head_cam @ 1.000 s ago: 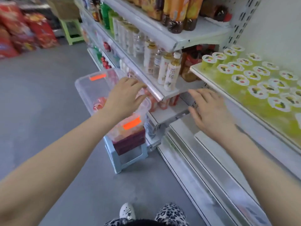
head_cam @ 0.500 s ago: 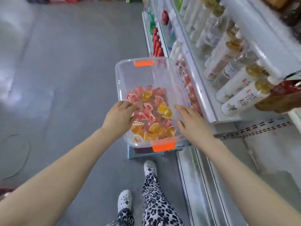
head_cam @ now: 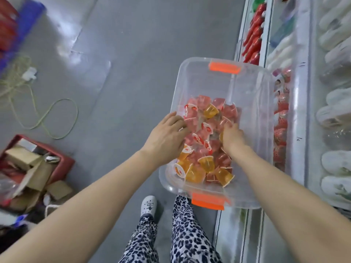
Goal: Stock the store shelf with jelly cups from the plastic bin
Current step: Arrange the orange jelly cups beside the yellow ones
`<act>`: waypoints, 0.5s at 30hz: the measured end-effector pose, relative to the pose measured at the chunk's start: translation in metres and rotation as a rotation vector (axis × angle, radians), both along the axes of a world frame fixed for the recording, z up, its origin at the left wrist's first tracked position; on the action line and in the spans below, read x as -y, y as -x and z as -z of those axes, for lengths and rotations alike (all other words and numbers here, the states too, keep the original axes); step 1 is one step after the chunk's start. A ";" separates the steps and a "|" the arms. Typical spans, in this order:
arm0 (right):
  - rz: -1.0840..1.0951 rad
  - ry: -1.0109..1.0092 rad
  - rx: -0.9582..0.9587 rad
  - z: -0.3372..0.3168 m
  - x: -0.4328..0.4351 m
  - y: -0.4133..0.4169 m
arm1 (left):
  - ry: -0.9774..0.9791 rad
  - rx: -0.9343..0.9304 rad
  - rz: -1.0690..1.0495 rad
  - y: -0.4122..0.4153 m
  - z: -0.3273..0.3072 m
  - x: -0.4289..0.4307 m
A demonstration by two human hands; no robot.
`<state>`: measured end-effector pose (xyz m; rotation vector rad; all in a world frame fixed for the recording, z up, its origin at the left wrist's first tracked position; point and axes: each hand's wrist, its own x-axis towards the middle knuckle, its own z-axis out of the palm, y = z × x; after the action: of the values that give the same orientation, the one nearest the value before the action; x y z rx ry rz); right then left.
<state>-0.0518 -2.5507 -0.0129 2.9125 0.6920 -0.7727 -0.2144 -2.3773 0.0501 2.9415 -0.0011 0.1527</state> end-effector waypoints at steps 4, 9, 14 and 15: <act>-0.030 0.032 0.066 -0.014 -0.001 -0.005 | -0.102 -0.037 0.004 -0.008 -0.006 0.003; 0.033 -0.167 0.044 -0.034 0.014 0.019 | 0.023 -0.116 -0.031 -0.060 -0.019 0.017; -0.004 -0.107 -0.168 -0.032 0.029 0.043 | 0.066 -0.379 -0.093 -0.131 0.013 0.026; -0.061 -0.081 -0.207 -0.027 0.032 0.043 | 0.065 -0.426 -0.091 -0.142 0.022 0.026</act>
<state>-0.0950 -2.5822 0.0144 2.8929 0.8440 -1.0744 -0.0727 -2.4034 0.0280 2.8476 0.1945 -0.4528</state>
